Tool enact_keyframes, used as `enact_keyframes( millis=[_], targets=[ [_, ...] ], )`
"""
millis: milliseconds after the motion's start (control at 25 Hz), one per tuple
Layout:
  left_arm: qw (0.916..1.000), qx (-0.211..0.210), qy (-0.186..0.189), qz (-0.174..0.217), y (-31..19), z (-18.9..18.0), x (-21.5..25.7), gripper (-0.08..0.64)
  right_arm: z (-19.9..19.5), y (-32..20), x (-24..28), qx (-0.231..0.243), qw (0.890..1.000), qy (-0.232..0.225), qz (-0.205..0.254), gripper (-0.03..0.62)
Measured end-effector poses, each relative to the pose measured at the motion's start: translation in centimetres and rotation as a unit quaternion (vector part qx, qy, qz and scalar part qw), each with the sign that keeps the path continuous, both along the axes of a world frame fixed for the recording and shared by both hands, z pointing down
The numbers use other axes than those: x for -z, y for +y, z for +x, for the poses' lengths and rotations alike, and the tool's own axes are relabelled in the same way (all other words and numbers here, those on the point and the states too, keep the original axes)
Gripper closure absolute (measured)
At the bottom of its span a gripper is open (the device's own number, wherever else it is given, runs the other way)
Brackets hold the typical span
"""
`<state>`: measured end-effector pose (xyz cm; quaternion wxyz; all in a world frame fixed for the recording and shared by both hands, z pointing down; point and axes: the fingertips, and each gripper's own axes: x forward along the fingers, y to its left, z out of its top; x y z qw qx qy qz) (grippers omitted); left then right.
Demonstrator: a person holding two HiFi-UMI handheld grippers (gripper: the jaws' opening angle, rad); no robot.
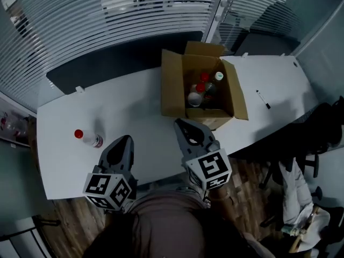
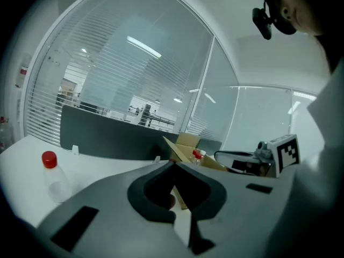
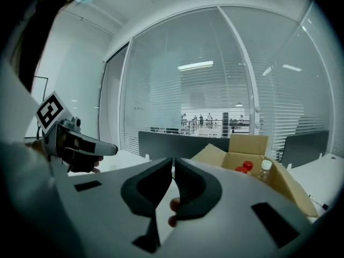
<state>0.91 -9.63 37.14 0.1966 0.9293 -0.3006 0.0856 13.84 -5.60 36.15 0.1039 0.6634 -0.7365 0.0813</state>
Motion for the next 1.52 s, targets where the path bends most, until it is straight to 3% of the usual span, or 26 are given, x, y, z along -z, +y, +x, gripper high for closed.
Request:
enact_keyframes(
  millis=[320,720,1160,1520],
  targets=[
    [0.9978,-0.065,-0.006,0.003,0.6,4.7,0.3,0.552,4.9,2.2,0.0,-0.066,0.998,-0.006,0.001,0.557],
    [0.9937,-0.110,-0.020,0.003,1.2,6.4,0.1,0.552,6.9,3.3,-0.9,-0.114,0.993,-0.009,-0.012,0.555],
    [0.9937,-0.107,-0.032,-0.008,-0.1,5.8,-0.9,0.552,9.2,0.7,-1.5,-0.126,0.992,-0.007,-0.021,0.548],
    [0.9963,-0.082,-0.022,-0.010,-1.8,4.9,-1.0,0.552,11.9,-1.9,-2.3,-0.125,0.991,-0.010,-0.036,0.474]
  ],
)
